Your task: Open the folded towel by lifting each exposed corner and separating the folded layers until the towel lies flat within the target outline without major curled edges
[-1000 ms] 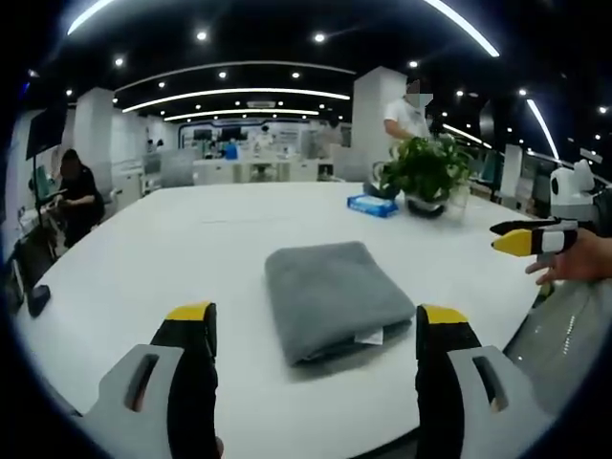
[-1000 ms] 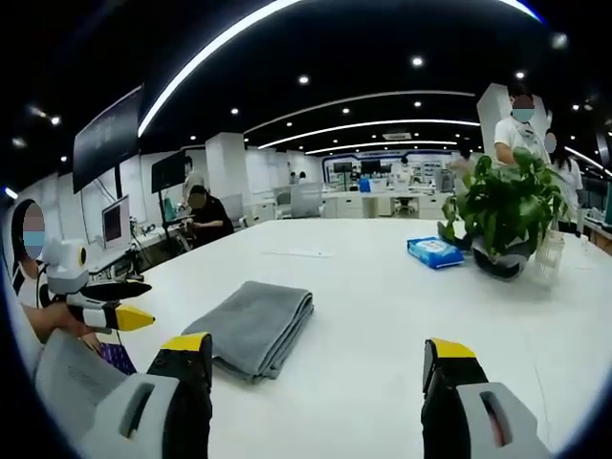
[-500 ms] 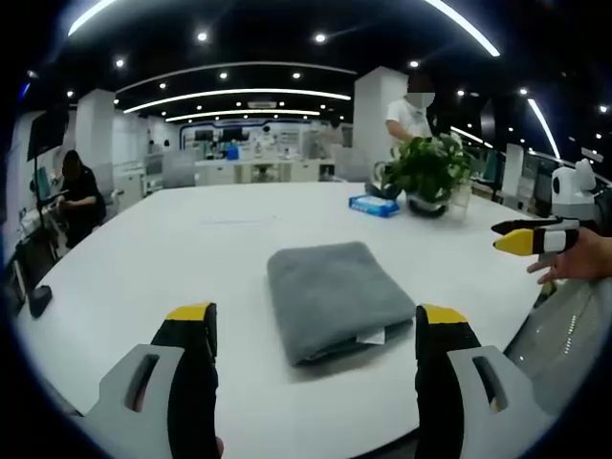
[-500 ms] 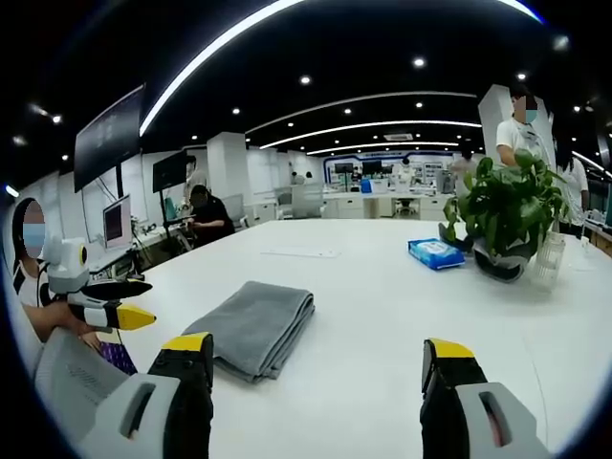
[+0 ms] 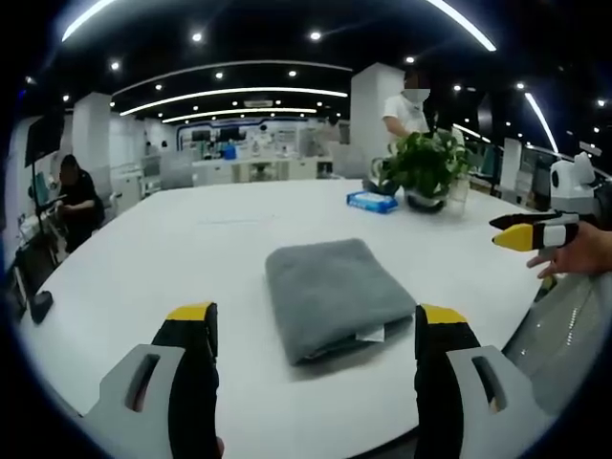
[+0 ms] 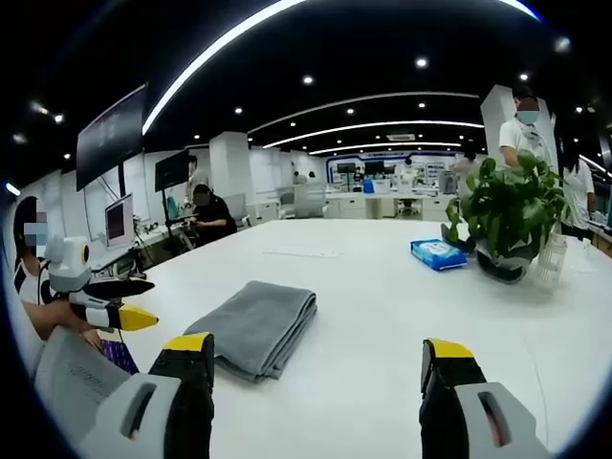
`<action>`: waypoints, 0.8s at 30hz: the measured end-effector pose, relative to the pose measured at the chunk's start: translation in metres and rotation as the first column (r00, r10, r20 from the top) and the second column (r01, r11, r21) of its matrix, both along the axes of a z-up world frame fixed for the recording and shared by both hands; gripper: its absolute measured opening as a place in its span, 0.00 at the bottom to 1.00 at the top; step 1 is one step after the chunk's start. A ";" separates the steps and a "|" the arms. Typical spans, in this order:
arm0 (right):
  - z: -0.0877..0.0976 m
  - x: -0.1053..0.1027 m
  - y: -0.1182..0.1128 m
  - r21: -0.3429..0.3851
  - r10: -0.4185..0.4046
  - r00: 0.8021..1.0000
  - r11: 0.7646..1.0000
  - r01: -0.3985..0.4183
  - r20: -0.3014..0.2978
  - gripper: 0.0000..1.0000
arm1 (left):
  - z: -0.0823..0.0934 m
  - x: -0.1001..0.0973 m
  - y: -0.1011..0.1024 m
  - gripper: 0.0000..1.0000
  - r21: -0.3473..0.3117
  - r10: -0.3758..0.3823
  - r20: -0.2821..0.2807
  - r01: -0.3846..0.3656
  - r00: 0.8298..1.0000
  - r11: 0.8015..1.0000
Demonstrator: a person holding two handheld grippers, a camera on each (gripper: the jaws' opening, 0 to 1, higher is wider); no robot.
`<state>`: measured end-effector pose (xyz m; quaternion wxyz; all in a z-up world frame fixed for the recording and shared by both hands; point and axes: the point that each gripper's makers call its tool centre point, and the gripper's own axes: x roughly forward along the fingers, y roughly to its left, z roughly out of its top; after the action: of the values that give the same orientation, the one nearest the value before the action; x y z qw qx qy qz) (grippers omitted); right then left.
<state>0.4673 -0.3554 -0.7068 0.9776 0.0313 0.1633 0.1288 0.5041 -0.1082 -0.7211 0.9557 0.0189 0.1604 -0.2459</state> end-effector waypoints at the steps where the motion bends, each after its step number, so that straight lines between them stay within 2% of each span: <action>1: 0.001 0.000 0.000 0.001 0.000 1.000 1.000 0.000 0.003 0.90 | 0.000 0.000 0.000 0.84 0.001 -0.001 0.000 0.001 1.000 1.000; 13: 0.004 0.000 0.001 0.001 0.003 1.000 1.000 -0.003 0.018 0.90 | 0.002 0.000 -0.001 0.85 0.019 -0.010 0.005 0.009 1.000 1.000; 15: 0.005 0.000 0.000 -0.002 0.000 1.000 1.000 0.000 0.021 0.90 | 0.010 0.000 -0.007 0.85 0.043 -0.030 0.017 0.030 0.999 0.999; 18: 0.008 0.000 -0.002 0.001 -0.010 0.999 1.000 0.010 0.033 0.90 | 0.025 0.002 -0.020 0.85 0.032 -0.060 0.037 0.059 0.998 0.998; 24: 0.010 0.001 -0.005 0.005 -0.022 0.999 1.000 0.022 0.041 0.89 | 0.041 0.012 -0.044 0.84 0.022 -0.111 0.062 0.109 0.992 0.994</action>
<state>0.4685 -0.3605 -0.6969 0.9821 0.0326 0.1424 0.1190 0.5158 -0.1519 -0.6800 0.9451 0.0446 0.1311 -0.2959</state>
